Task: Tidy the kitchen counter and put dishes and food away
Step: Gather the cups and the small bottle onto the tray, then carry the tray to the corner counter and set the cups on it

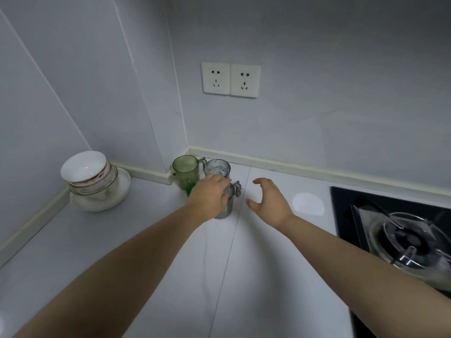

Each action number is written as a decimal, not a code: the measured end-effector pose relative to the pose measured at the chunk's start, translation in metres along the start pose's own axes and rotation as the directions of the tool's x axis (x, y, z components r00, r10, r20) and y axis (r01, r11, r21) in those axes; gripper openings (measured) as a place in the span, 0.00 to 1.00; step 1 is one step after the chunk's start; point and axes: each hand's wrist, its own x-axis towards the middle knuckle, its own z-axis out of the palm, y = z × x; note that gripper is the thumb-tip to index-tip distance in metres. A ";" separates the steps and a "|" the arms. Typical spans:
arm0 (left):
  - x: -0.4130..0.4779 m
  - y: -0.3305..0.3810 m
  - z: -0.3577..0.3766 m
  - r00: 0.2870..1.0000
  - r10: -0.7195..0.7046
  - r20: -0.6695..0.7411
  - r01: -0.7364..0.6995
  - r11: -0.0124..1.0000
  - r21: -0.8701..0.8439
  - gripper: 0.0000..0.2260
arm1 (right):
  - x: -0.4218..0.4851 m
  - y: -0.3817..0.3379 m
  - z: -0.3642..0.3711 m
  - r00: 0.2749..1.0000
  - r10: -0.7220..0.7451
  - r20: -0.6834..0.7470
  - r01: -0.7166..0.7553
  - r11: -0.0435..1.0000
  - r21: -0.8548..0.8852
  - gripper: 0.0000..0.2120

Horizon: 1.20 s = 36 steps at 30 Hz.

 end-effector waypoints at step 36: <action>-0.016 0.728 0.113 0.638 0.764 0.098 -0.768 0.641 0.005 0.28 | -0.465 0.403 -0.435 0.670 0.466 -0.578 -0.720 0.598 -0.352 0.28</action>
